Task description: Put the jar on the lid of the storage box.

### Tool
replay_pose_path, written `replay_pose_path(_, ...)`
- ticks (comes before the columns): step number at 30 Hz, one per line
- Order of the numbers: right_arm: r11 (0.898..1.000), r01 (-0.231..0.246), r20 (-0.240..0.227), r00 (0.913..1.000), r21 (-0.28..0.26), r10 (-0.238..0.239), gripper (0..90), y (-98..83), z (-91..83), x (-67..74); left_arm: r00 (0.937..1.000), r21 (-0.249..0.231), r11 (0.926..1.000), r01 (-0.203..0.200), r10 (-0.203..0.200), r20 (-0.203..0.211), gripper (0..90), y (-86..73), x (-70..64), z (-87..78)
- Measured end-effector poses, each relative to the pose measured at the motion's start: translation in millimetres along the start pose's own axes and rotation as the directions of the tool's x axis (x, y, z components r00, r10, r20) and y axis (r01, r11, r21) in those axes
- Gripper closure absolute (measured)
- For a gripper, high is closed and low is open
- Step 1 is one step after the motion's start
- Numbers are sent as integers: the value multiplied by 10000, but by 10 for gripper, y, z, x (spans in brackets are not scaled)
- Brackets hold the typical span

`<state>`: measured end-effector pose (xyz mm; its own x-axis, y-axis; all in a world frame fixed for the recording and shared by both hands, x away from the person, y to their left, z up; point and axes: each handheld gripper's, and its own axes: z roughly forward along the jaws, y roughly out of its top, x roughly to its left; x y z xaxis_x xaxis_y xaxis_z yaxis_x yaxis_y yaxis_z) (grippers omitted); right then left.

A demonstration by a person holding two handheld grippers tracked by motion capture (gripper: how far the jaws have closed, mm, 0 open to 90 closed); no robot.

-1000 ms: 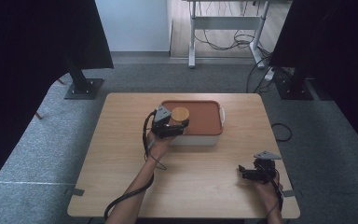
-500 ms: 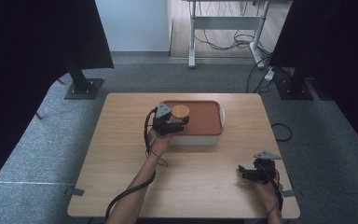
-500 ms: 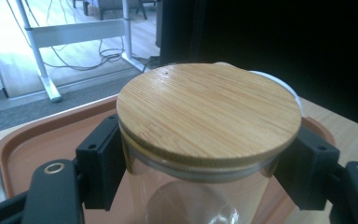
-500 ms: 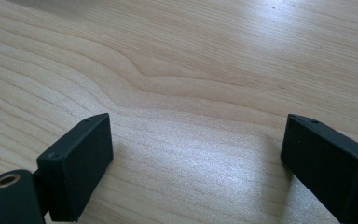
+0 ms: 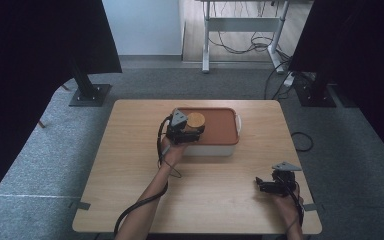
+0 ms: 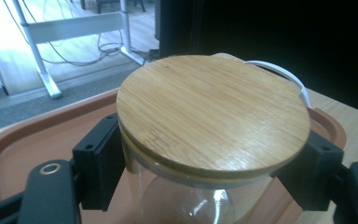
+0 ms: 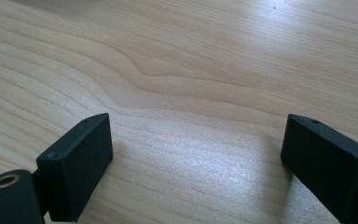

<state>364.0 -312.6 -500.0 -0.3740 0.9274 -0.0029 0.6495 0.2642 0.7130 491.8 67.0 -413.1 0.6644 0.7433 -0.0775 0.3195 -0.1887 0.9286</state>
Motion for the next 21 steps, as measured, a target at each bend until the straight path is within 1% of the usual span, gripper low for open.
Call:
replay_pose_path(2, 10000, -1, -3, 10000, 2, 1, 85, 0, 0, 0, 9999, 17, 9999, 107, -107, 66, 228, -4, 8, 9)
replay_pose_path(5, 10000, -2, -6, 10000, 2, 2, 85, 0, 0, 0, 10000, 81, 10000, 10, -10, 72, 226, -6, 13, 20)
replay_pose_path(9, 10000, 3, -9, 10000, 3, -3, 84, 0, 0, 0, 10000, 100, 9999, 90, -90, 40, 212, -12, 14, 28)
replay_pose_path(11, 10000, 10, -11, 10000, 5, -10, 84, 0, 0, 1, 10000, 104, 9999, 19, -20, 12, 208, -12, 15, 29)
replay_pose_path(13, 10000, 12, -14, 10000, 4, -12, 84, -1, -1, 2, 10000, 177, 9998, 88, -87, -23, 205, -12, 9, 31)
replay_pose_path(16, 10000, 15, -17, 10000, 5, -15, 84, -1, -1, 2, 10000, 239, 9997, 3, -1, -85, 192, -16, 3, 31)
replay_pose_path(18, 10000, 12, -17, 10000, 5, -12, 84, -1, 0, 2, 9998, 268, 9996, 35, -30, -180, 153, -15, 8, 30)
replay_pose_path(21, 10000, 11, -17, 10000, 6, -11, 84, 0, 0, 2, 9998, 201, 9997, 155, -152, -152, 111, -12, 25, 16)
